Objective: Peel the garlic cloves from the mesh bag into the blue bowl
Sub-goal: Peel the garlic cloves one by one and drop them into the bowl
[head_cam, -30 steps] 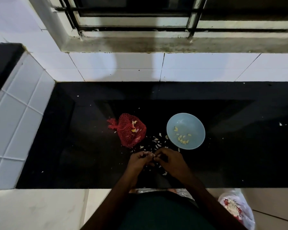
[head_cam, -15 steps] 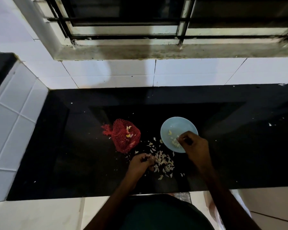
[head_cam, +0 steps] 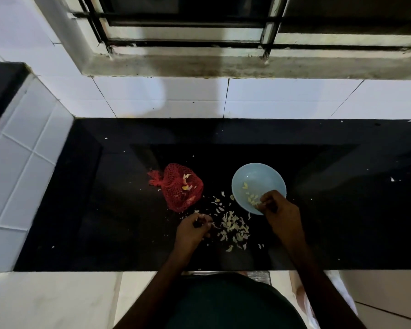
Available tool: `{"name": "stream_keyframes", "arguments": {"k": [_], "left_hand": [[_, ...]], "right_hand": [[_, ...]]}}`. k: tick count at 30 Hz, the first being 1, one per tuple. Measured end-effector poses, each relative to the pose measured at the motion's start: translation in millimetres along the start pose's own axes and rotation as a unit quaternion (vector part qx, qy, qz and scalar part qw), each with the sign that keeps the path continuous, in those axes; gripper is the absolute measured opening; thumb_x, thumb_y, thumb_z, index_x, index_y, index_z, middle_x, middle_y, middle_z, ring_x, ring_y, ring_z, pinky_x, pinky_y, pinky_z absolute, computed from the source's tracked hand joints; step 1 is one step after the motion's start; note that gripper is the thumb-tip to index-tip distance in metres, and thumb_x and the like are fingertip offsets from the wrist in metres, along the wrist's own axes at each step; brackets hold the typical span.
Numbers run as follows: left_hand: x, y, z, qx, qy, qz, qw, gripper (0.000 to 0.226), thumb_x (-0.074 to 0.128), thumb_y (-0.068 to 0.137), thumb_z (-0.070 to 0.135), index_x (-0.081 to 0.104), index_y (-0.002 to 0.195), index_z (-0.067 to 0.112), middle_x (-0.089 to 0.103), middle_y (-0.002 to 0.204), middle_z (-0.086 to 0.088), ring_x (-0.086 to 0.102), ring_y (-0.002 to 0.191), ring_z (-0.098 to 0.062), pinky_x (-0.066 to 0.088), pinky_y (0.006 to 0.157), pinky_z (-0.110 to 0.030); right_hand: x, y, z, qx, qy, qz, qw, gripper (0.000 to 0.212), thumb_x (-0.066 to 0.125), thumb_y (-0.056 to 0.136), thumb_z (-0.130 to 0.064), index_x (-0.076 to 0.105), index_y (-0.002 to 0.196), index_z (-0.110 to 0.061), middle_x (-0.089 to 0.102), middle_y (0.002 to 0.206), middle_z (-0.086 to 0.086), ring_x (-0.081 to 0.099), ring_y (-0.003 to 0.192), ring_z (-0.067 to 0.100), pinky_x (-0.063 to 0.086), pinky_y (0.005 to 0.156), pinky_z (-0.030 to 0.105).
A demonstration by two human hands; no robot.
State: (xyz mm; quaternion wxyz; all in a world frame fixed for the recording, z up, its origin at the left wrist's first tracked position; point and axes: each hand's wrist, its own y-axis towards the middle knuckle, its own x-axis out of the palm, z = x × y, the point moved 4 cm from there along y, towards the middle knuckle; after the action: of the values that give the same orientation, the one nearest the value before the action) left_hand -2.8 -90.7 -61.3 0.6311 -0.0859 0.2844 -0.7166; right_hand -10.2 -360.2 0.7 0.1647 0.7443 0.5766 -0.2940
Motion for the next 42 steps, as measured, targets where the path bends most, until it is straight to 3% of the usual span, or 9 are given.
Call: {"name": "stream_keyframes", "arguments": {"k": [6,10,12,14,16,24,33,37,42], "left_hand": [[-11,-3,-2,0.014,-0.024,0.045,0.999,0.006,0.071,0.095,0.017,0.076,0.097,0.018,0.077,0.082,-0.002,0.070,0.064,-0.009,0.059,0.065,-0.024],[-12,-4,3,0.018,0.014,0.055,0.998,0.029,0.053,0.105,0.034,0.076,0.094,0.022,0.075,0.071,-0.002,0.066,0.053,-0.010,0.049,0.055,-0.012],[-13,-6,4,0.025,0.025,0.059,0.998,0.035,0.050,0.106,0.037,0.076,0.090,0.021,0.075,0.070,-0.003,0.066,0.053,-0.008,0.048,0.055,-0.011],[-15,-5,4,0.038,0.053,0.065,0.996,0.021,0.058,0.103,0.033,0.076,0.094,0.025,0.076,0.080,0.003,0.068,0.064,-0.003,0.048,0.061,-0.007],[-22,-4,6,0.063,0.099,0.072,0.991,0.012,0.073,0.093,0.020,0.074,0.102,0.028,0.075,0.097,0.013,0.068,0.083,0.002,0.045,0.075,-0.002],[-57,6,8,0.044,0.035,0.126,0.990,0.010,0.070,0.094,0.021,0.074,0.100,0.028,0.074,0.097,0.015,0.067,0.092,0.001,0.052,0.086,-0.025],[-68,7,-4,0.049,0.062,0.132,0.988,0.007,0.069,0.093,0.023,0.072,0.098,0.027,0.074,0.094,0.015,0.067,0.088,0.003,0.046,0.075,-0.009],[-68,9,-16,0.038,0.094,0.111,0.989,0.008,0.068,0.092,0.027,0.070,0.100,0.029,0.073,0.101,0.011,0.068,0.093,-0.008,0.053,0.083,-0.029],[-70,15,-12,0.048,0.098,0.103,0.989,0.008,0.068,0.093,0.025,0.070,0.101,0.026,0.074,0.101,0.009,0.068,0.094,-0.011,0.052,0.082,-0.028]], "right_hand": [[15,-28,-17,0.002,-0.009,-0.010,1.000,0.028,0.062,0.089,-0.056,0.071,0.081,-0.031,0.070,0.073,-0.014,0.067,0.070,-0.003,0.056,0.061,0.025],[42,-30,-29,-0.018,-0.166,-0.107,0.980,0.055,0.050,0.091,-0.072,0.052,0.060,-0.026,0.055,0.055,-0.007,0.058,0.056,0.005,0.046,0.056,0.028],[61,-31,-31,-0.035,-0.207,-0.150,0.966,0.046,0.057,0.094,-0.061,0.050,0.064,-0.026,0.056,0.062,-0.005,0.062,0.067,0.013,0.043,0.060,0.030],[74,-35,-35,-0.076,-0.195,-0.171,0.963,0.004,0.064,0.094,-0.032,0.064,0.095,-0.028,0.067,0.095,-0.004,0.066,0.094,0.018,0.046,0.076,0.030],[84,-35,-44,-0.110,-0.163,-0.195,0.961,0.034,0.063,0.091,-0.012,0.063,0.123,-0.021,0.065,0.118,0.001,0.062,0.110,0.019,0.047,0.089,0.031],[142,45,-121,-0.165,-0.165,-0.186,0.955,0.018,0.058,0.094,-0.027,0.065,0.110,-0.023,0.067,0.103,0.002,0.065,0.095,0.023,0.053,0.082,0.038],[205,72,-133,-0.212,-0.324,-0.230,0.893,0.025,0.052,0.097,-0.024,0.065,0.118,-0.017,0.057,0.121,0.005,0.058,0.109,0.027,0.053,0.084,0.038],[202,69,-125,-0.178,-0.239,-0.233,0.926,0.020,0.046,0.098,-0.028,0.059,0.112,-0.021,0.061,0.113,0.005,0.062,0.100,0.024,0.050,0.082,0.034],[186,82,-128,-0.121,-0.177,-0.219,0.952,0.022,0.050,0.097,-0.017,0.042,0.117,-0.020,0.064,0.098,0.006,0.065,0.084,0.024,0.054,0.072,0.039]]}}
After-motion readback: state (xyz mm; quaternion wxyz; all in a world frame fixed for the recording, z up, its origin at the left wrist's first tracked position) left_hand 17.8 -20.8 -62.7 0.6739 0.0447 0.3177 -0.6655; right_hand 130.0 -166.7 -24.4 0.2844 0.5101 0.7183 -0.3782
